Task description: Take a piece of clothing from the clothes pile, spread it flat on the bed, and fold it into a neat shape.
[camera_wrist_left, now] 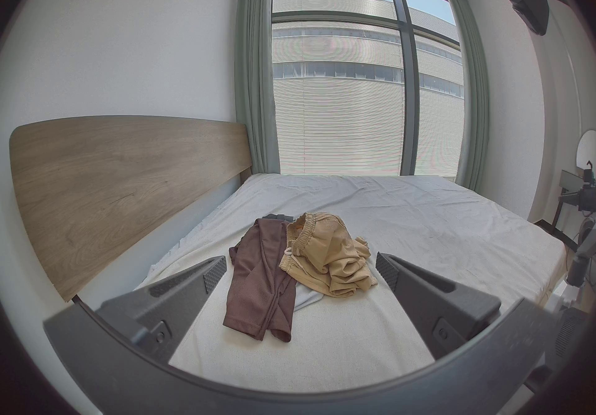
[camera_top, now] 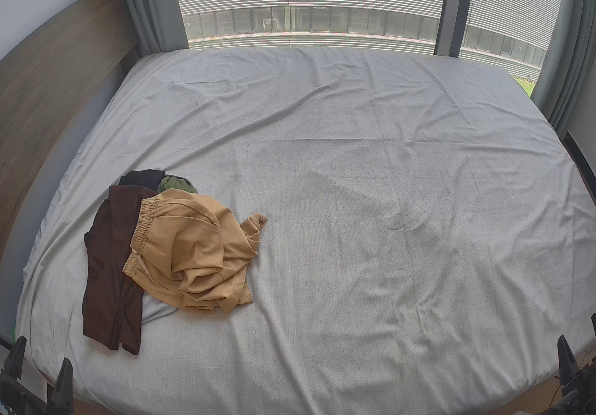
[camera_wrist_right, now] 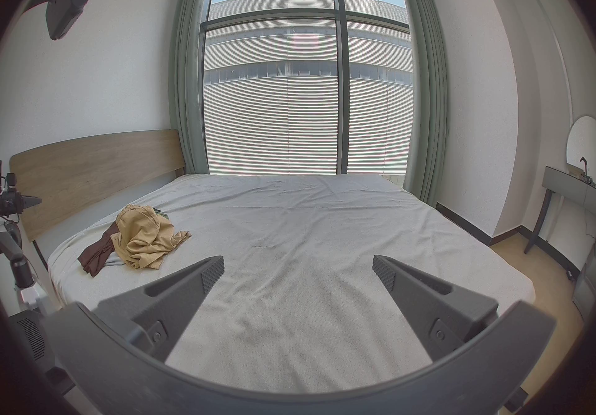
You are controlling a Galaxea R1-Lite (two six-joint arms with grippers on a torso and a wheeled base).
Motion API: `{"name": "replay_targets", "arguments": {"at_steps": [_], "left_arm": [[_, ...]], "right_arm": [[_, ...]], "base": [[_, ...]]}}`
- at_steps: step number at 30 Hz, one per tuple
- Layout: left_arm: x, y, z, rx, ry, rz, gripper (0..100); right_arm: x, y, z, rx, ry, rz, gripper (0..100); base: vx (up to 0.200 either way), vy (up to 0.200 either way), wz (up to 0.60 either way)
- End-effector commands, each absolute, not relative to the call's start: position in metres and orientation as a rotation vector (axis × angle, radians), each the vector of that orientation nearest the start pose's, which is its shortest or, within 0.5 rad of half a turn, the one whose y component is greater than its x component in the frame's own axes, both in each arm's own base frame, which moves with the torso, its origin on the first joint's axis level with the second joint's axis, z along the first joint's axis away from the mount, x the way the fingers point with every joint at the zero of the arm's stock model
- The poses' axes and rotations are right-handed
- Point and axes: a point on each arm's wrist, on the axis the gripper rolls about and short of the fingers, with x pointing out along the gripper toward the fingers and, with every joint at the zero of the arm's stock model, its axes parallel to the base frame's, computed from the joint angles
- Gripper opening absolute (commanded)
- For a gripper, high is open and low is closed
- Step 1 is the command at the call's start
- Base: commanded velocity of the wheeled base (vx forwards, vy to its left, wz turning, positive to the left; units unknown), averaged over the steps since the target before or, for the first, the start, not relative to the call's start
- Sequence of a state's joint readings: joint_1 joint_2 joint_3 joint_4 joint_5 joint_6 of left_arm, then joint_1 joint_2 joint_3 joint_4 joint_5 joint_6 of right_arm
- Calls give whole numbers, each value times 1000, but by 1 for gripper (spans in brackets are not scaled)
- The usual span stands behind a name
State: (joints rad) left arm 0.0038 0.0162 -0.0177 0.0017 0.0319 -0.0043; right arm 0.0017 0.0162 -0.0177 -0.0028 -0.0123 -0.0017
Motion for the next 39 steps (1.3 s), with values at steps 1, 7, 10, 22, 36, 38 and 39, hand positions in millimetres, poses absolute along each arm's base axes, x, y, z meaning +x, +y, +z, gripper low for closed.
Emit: {"name": "replay_targets", "arguments": {"at_steps": [1, 7, 10, 22, 36, 38, 39], "left_arm": [[-23, 1, 76, -8, 1, 35, 100], [-23, 1, 76, -9, 1, 34, 100], [-23, 1, 76, -8, 1, 34, 100], [-23, 0, 75, 3, 0, 25, 100], [-24, 0, 83, 0, -44, 18, 100], [-25, 0, 93, 0, -81, 21, 100], [-28, 0, 118, 0, -140, 23, 100]], "right_arm": [[-23, 0, 76, -3, -3, -11, 100], [-23, 0, 76, -2, -3, -11, 100], [-23, 0, 76, -3, -3, -11, 100], [-23, 0, 76, -2, -3, -11, 100], [-23, 0, 76, -3, -3, -11, 100], [-23, 0, 76, -3, -3, -11, 100], [-23, 0, 76, -3, -3, -11, 100]], "base": [[0, 0, 0], [0, 0, 0], [0, 0, 0], [0, 0, 0], [0, 0, 0], [0, 0, 0], [0, 0, 0]]}}
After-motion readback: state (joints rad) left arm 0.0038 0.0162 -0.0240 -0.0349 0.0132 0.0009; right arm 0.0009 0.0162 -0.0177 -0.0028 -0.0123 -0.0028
